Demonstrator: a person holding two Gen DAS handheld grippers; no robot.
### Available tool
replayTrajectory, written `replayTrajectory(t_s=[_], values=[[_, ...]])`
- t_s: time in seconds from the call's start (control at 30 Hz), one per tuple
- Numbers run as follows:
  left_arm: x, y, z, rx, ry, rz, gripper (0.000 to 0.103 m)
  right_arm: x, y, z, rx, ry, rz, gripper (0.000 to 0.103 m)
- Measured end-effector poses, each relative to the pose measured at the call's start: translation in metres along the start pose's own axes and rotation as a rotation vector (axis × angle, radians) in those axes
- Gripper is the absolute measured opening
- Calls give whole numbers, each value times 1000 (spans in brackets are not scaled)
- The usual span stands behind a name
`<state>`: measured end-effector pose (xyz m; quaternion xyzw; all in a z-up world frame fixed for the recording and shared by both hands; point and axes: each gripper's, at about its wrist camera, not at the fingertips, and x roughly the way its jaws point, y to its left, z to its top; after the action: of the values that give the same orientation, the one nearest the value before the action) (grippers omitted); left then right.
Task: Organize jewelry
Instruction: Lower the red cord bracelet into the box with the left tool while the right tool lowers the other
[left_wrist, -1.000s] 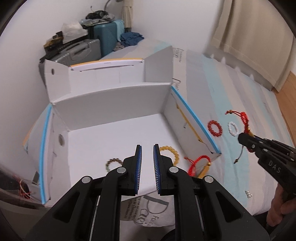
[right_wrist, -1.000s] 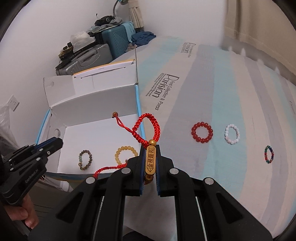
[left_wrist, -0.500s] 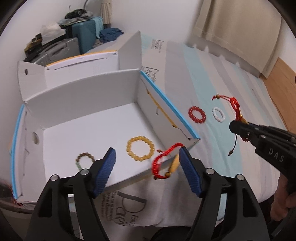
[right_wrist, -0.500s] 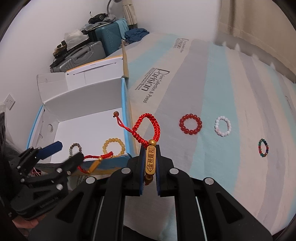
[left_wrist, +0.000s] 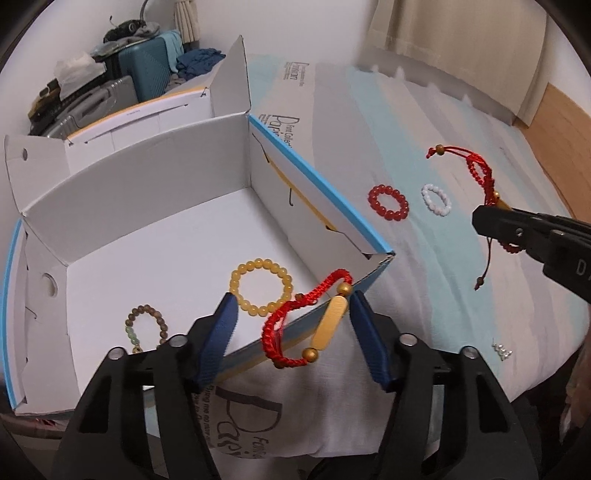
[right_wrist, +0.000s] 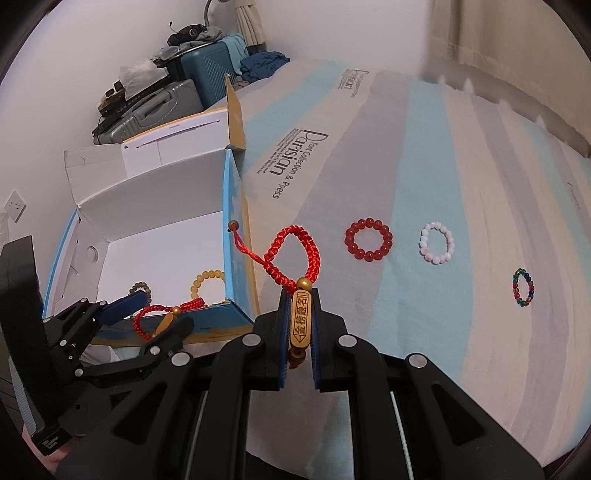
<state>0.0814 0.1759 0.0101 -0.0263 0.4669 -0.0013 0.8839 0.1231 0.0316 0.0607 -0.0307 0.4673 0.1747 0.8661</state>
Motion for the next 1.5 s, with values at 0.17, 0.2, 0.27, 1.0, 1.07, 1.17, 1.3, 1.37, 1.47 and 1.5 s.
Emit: replayTrajectory(t_s=[0.17,0.2,0.27,1.0,1.07,1.17,1.3,1.37,1.47,1.5], values=[[0,1,2,13,9,-9,52,2,3,0,1,2,4,9],[0,1,2,14,10,-12,49,2,4,0,1,2,6,9],[-2,1,2,23,13,-18,45,1,4,0,-1,2,9,9],[-23,3,10,-3,7,-69,10,-13,12,2,-17,-20,25,9],[-25,3,10,-4,1,-66,10,-14,12,2,-17,-23,28,9],[-30,6,12,-14,-12,-62,10,-17,15,3,-20,-29,31,9],[-37,12,14,-26,-25,-45,10,-19,20,5,-26,-33,36,9],[-39,17,16,-29,-29,-27,10,-20,24,6,-30,-36,38,9],[-44,27,18,-48,-44,-20,10,-23,35,8,-46,-42,44,9],[-46,31,20,-57,-50,-19,10,-23,38,9,-51,-43,47,9]])
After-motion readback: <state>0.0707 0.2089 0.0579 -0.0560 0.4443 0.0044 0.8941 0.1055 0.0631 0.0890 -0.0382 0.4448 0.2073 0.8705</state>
